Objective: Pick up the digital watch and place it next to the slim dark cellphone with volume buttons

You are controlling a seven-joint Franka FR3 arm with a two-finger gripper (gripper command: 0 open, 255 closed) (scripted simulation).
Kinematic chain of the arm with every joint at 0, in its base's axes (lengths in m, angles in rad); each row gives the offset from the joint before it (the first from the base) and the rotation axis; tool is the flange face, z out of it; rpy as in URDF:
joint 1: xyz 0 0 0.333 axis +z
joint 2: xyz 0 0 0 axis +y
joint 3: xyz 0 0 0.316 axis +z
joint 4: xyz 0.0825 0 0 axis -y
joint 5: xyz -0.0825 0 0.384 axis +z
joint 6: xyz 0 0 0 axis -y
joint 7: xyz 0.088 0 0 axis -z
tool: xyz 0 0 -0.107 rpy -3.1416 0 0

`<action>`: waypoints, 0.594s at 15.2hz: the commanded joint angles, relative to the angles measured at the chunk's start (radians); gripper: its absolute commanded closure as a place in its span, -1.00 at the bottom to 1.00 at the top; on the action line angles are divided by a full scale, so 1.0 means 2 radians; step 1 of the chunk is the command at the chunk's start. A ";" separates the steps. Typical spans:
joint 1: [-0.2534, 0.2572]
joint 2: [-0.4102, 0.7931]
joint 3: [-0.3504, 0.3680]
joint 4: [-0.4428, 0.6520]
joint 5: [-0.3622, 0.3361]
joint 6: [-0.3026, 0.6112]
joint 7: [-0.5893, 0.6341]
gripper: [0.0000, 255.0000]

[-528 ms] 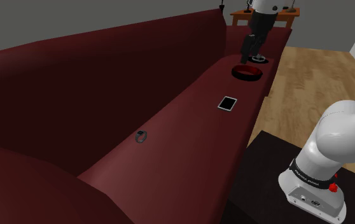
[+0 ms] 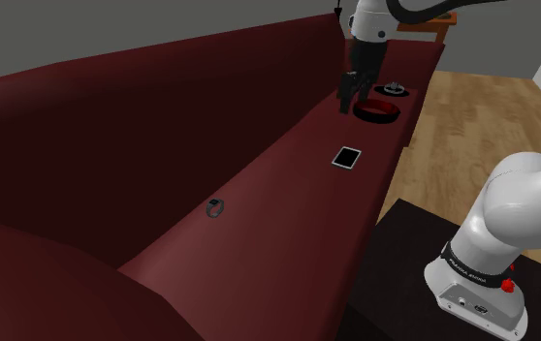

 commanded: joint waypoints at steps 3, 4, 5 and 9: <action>0.010 0.053 0.027 0.005 0.017 0.038 0.037 -1.00; 0.012 0.066 0.034 0.008 0.020 0.046 0.047 -1.00; 0.015 0.080 0.040 0.012 0.024 0.053 0.056 -1.00; 0.023 0.140 0.066 0.033 0.033 0.083 0.092 -1.00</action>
